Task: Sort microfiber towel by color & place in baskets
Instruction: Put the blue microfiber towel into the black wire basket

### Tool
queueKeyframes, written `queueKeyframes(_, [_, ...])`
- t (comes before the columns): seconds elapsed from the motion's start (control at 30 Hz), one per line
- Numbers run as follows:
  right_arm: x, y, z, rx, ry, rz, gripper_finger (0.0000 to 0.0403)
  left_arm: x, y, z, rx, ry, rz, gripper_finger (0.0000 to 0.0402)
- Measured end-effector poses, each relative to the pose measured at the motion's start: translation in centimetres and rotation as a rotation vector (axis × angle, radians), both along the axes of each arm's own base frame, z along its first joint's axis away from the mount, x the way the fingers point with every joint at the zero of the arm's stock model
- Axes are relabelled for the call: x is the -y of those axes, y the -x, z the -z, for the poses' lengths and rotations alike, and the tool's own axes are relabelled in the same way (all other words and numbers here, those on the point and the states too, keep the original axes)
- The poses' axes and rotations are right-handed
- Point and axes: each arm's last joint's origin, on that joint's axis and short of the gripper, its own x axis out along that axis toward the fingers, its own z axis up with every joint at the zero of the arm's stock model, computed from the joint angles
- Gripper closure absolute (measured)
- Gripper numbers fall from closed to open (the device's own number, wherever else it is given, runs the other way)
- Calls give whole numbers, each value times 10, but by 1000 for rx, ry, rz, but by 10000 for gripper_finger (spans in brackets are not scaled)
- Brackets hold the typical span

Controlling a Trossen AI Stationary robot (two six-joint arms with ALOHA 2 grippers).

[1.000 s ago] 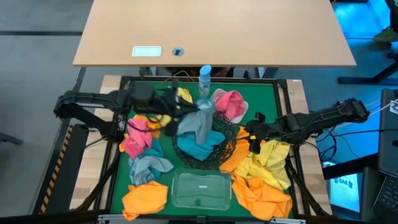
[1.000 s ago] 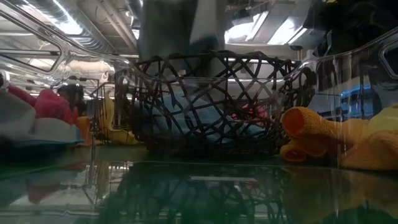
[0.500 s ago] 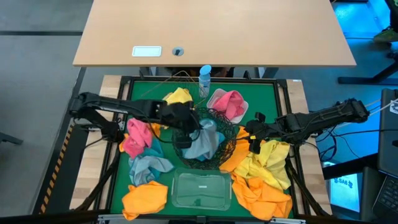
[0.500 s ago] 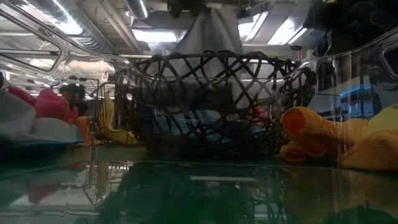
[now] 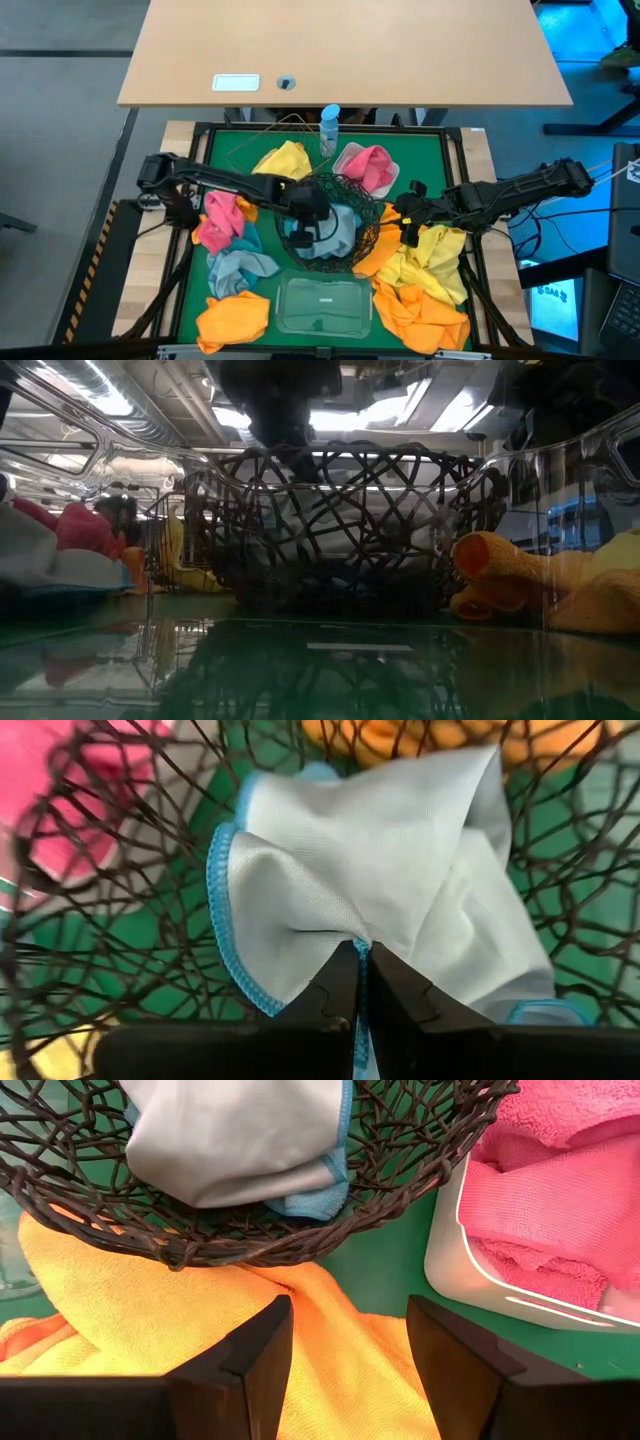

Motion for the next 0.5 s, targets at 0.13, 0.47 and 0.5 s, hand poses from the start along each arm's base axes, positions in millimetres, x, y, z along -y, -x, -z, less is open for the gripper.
queueKeyframes(0.13, [0, 0, 0, 0, 0, 0, 210, 0, -4, 12, -39, -2, 0, 391])
queueKeyframes(0.47, [0, 0, 0, 0, 0, 0, 210, 0, -6, 16, -50, -6, -1, 313])
queueKeyframes(0.5, [0, 0, 0, 0, 0, -1, 210, 0, -6, 16, -47, -6, -1, 302])
